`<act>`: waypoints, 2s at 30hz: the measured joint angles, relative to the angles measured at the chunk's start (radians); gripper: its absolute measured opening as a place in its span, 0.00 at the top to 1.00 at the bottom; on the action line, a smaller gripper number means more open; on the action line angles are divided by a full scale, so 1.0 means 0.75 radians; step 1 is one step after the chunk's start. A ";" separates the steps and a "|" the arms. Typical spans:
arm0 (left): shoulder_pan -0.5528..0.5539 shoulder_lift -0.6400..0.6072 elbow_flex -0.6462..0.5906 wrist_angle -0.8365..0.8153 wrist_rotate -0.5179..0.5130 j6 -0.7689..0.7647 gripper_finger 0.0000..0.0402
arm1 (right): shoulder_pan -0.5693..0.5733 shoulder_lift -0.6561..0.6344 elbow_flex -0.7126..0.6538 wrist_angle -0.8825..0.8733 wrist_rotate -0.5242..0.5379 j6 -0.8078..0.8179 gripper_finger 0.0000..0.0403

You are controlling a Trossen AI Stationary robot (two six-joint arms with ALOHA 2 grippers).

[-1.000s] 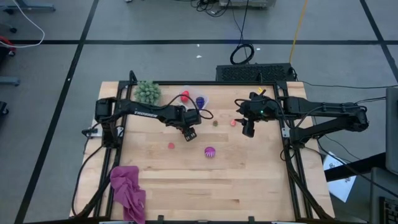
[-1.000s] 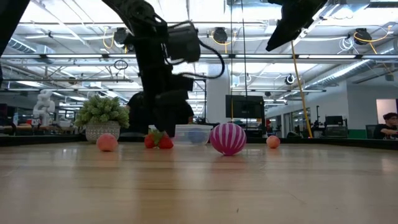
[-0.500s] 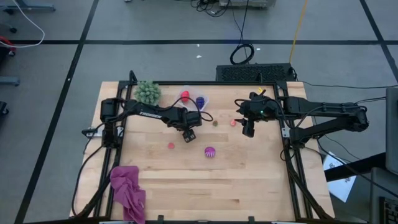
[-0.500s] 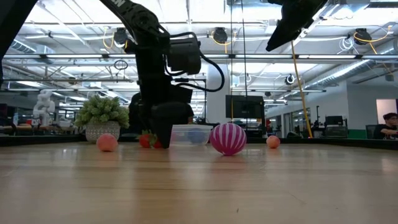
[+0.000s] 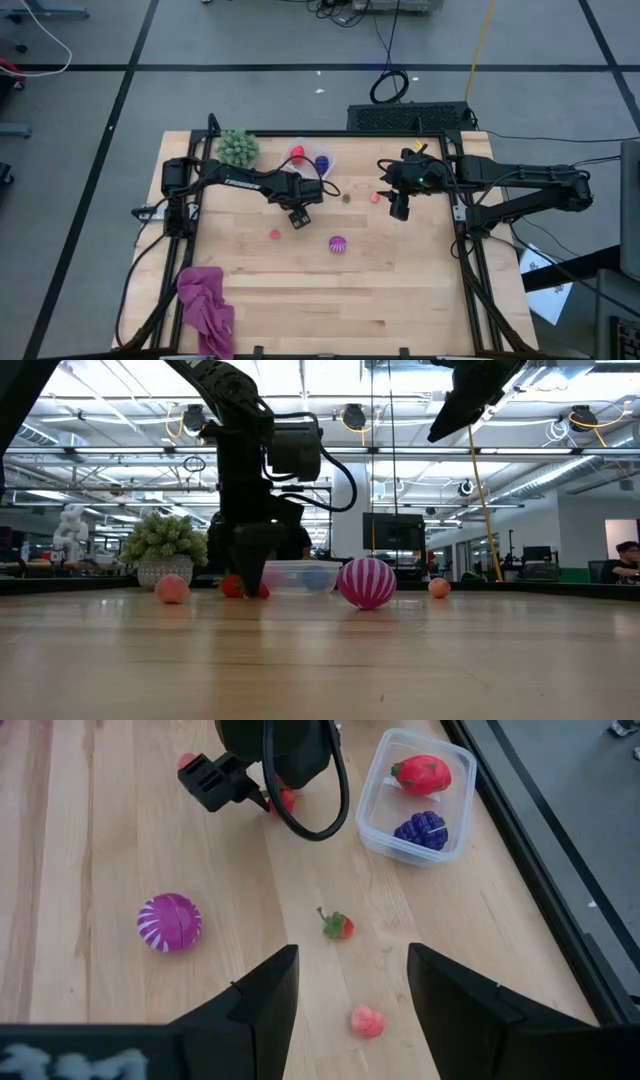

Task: Pick and placing Produce into tupperware
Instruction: Put the middle red strawberry into the transparent bin

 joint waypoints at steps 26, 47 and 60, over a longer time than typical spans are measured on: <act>-0.001 0.000 0.000 0.036 0.036 0.004 0.50 | 0.000 0.000 0.000 0.000 -0.001 0.001 0.55; 0.002 -0.001 0.335 -0.264 -0.123 0.142 0.55 | 0.000 0.000 0.000 -0.002 -0.001 0.030 0.55; 0.244 -0.003 0.478 -0.171 -0.132 0.360 0.55 | 0.000 0.000 -0.001 -0.041 -0.001 0.030 0.55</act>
